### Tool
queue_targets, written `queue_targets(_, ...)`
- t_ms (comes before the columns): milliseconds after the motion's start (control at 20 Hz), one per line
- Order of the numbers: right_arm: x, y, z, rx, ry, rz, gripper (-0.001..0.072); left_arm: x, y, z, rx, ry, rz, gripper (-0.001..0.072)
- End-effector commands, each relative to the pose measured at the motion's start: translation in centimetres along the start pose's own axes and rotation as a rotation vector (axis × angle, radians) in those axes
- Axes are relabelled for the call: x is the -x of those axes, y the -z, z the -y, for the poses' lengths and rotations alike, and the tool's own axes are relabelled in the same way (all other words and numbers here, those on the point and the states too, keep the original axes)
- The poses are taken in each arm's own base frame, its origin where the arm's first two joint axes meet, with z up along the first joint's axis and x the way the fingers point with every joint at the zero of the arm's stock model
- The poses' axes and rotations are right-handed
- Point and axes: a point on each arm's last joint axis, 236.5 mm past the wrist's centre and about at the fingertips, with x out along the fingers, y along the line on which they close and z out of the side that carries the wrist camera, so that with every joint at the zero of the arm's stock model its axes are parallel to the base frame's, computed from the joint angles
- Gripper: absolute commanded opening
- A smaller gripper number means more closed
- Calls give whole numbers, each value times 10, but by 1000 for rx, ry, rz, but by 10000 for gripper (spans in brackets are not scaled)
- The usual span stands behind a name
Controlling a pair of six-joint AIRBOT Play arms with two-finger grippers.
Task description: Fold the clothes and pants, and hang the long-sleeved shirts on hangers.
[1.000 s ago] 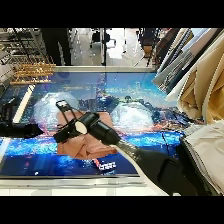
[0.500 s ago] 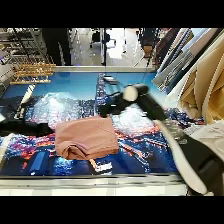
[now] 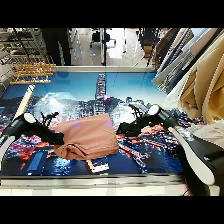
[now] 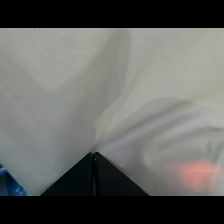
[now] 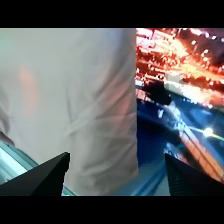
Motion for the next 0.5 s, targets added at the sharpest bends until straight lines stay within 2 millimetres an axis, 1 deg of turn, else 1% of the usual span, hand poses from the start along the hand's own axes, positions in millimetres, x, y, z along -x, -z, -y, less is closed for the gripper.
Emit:
queue_targets(0,-34,-11,-3,-43,-199,1,707,-4,5,-18,22,-35,-30,9)
queue_targets(150,-46,-25,-18,-37,-315,15,708,-5,5,-17,18,-35,-30,9)
queue_targets(250,-53,-28,-23,-35,-336,7,708,-5,5,-17,16,-35,-30,9)
queue_targets(300,-60,-26,-25,-36,-339,-10,708,-5,5,-17,16,-34,-29,9)
queue_targets(350,-66,-22,-32,-30,-352,-30,707,-5,5,-16,17,-31,-28,9)
queue_targets(450,-83,-11,-53,2,-375,-61,700,-5,4,-15,18,-29,-27,9)
